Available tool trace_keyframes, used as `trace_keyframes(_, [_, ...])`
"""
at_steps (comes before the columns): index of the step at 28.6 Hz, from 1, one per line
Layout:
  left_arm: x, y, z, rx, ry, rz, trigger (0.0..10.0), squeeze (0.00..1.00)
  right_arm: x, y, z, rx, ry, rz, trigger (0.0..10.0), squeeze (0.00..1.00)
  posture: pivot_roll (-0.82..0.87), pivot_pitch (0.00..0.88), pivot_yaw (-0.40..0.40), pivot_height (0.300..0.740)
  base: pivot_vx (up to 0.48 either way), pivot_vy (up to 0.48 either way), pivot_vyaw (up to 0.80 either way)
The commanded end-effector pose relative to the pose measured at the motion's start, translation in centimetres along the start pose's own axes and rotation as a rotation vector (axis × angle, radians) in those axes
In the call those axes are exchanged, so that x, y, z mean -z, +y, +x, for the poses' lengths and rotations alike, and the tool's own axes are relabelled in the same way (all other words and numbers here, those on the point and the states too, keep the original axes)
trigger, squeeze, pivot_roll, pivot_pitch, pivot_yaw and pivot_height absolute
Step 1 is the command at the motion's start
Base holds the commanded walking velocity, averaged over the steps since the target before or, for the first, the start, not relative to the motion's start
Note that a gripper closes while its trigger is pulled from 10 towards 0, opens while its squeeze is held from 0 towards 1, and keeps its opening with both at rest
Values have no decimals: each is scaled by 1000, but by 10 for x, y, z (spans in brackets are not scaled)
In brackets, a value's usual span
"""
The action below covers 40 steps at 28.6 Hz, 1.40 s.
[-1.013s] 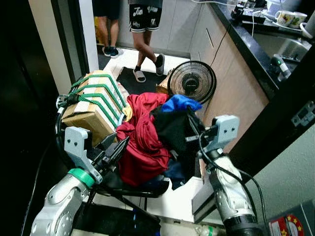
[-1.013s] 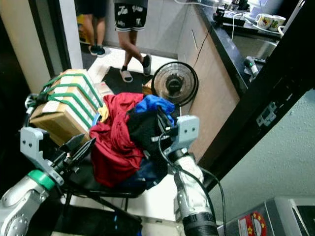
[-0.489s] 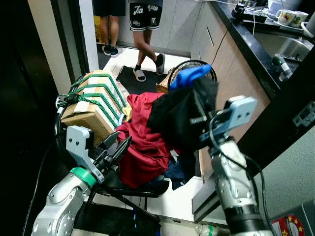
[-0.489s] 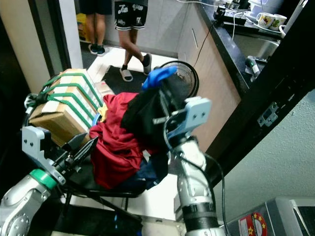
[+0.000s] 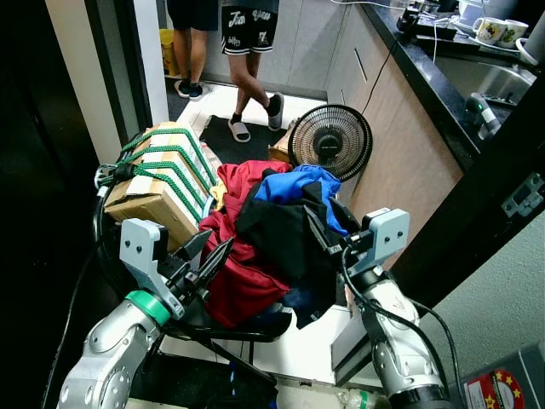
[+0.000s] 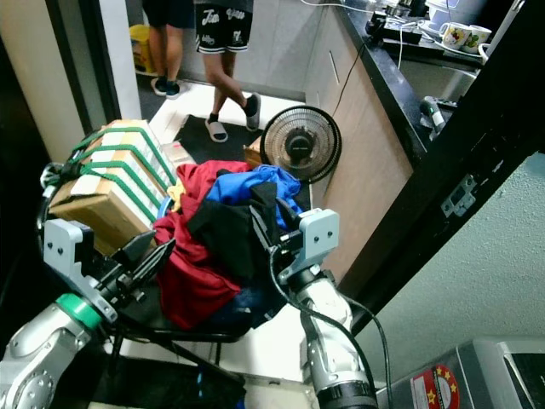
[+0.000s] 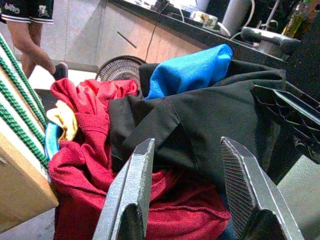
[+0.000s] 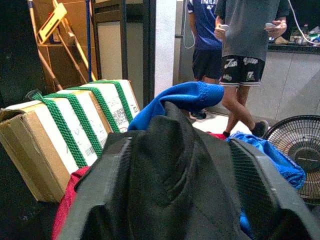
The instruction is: Clothes washing
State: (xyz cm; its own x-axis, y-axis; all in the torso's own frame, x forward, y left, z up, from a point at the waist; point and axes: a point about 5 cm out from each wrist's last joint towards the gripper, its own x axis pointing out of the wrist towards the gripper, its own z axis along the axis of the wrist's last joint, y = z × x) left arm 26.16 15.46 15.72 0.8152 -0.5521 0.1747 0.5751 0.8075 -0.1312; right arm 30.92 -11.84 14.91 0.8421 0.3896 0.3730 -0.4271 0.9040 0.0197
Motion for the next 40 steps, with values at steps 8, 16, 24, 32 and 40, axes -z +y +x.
trace_keyframes(8, [3,-4,1,18,11,0,10000,0,9,-5,17,-36,87,-3,10000,0,101,0,-81,740,0,0,0])
trace_keyframes(16, [3,-4,0,14,14,4,10000,0,12,3,17,-96,100,6,10000,0,107,0,-81,740,0,0,0])
trace_keyframes(24, [6,-4,-2,25,39,16,10000,0,30,9,7,-178,222,-53,10000,0,102,0,-72,740,0,0,0])
trace_keyframes(32, [5,-4,-1,30,40,20,10000,0,29,8,8,-182,214,-50,5882,0,101,0,-70,740,0,0,0])
trace_keyframes(40, [4,-3,-1,24,34,22,10000,0,25,6,10,-161,184,-39,0,0,104,0,-70,740,0,0,0])
